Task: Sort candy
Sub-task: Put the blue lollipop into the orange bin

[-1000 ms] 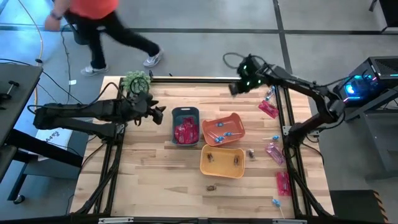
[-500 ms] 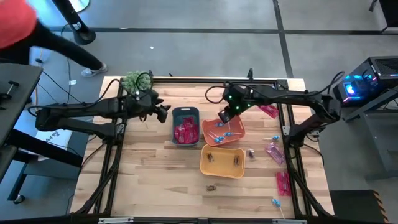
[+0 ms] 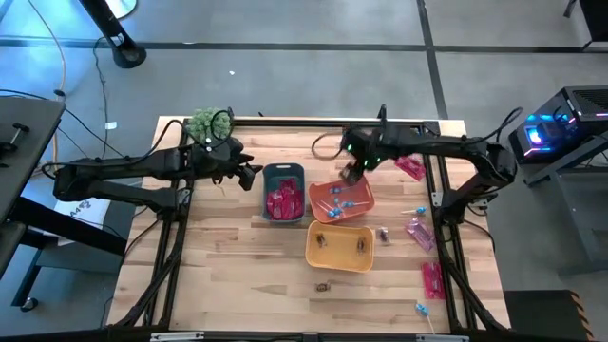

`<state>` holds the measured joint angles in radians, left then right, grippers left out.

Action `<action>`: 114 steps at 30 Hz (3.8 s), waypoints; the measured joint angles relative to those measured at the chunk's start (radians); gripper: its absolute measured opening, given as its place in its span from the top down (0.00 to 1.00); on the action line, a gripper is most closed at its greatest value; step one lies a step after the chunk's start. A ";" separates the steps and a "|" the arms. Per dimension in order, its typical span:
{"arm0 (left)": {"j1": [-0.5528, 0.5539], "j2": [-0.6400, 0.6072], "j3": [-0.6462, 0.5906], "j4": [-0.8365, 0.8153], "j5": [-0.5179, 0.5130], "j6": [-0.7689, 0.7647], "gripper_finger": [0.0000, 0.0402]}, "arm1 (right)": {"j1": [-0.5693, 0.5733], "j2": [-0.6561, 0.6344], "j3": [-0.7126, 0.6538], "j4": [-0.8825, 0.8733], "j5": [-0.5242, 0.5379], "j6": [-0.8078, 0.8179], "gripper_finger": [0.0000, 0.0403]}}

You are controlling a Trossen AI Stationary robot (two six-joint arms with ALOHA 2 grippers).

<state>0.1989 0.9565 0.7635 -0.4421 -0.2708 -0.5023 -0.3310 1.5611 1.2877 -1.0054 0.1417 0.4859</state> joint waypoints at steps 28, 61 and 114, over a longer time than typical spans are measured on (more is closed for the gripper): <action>0.051 -0.002 0.000 0.002 -0.002 0.052 0.41 | -0.646 0.003 -0.459 0.357 0.249 0.653 0.52; 0.053 -0.002 -0.001 -0.009 0.060 0.124 0.41 | -0.615 0.010 -0.459 0.206 0.319 1.041 0.58; 0.172 -0.022 0.072 0.163 0.021 0.339 0.41 | 0.001 -0.339 -0.477 0.614 -0.118 0.497 0.90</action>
<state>0.3707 0.9348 0.8352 -0.2786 -0.2493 -0.1631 -0.3297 1.2221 0.8108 -0.3912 0.0242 0.9825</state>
